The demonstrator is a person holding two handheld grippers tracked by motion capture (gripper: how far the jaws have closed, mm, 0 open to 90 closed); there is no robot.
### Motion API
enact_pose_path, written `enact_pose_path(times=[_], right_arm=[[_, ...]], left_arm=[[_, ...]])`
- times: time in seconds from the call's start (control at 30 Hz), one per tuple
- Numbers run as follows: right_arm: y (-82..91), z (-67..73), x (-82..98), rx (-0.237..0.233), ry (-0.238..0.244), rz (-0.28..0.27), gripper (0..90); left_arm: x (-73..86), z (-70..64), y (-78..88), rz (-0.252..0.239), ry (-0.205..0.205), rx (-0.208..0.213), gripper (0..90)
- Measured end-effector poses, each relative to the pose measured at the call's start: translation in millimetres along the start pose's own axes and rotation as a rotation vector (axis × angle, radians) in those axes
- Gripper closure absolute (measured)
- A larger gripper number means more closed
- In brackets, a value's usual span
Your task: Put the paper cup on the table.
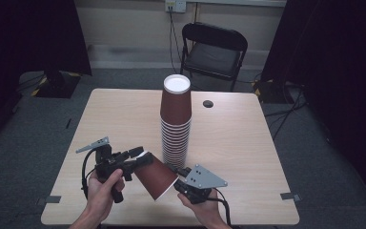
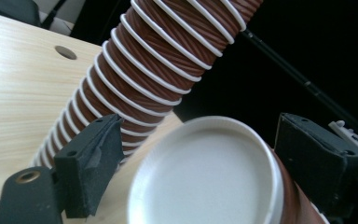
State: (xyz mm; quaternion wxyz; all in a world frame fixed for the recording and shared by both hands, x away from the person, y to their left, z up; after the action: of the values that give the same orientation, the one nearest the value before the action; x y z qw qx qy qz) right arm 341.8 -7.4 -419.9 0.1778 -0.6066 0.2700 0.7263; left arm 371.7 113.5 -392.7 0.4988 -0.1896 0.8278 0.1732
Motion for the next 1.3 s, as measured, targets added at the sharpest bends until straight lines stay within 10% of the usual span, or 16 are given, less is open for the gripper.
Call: enact_pose_path(times=[0.27, 0.63, 1.0, 1.3], right_arm=[[9.7, -7.1, 14.9, -0.039, -0.056, 0.111, 86.3], [14.5, -20.0, 35.6, -0.059, -0.149, 0.252, 86.2], [17.8, -27.1, 43.1, -0.093, -0.221, 0.376, 86.3], [22.6, -35.0, 47.9, -0.118, -0.252, 0.468, 86.2]], left_arm=[[1.2, 3.8, 1.8, 0.008, -0.095, -0.048, 15.4], [9.3, -4.2, 0.6, 0.046, -0.336, -0.02, 15.7], [27.6, 1.3, 4.4, 0.175, -0.432, -0.052, 16.2], [40.4, -9.9, 6.6, 0.262, -0.518, 0.016, 16.2]])
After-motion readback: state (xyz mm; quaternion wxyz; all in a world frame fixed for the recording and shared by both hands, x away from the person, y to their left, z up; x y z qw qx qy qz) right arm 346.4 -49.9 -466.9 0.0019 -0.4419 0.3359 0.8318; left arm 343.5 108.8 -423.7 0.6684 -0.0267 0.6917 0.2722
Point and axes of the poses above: each handheld gripper's, and its own axes: y roughly backward along the jaws, x roughly out of its underside, z roughly to its left, the point moved 9 cm from there along -y, roughly forward along the jaws, and after that the axes turned 12 degrees about -y, right-handed, at the moved point
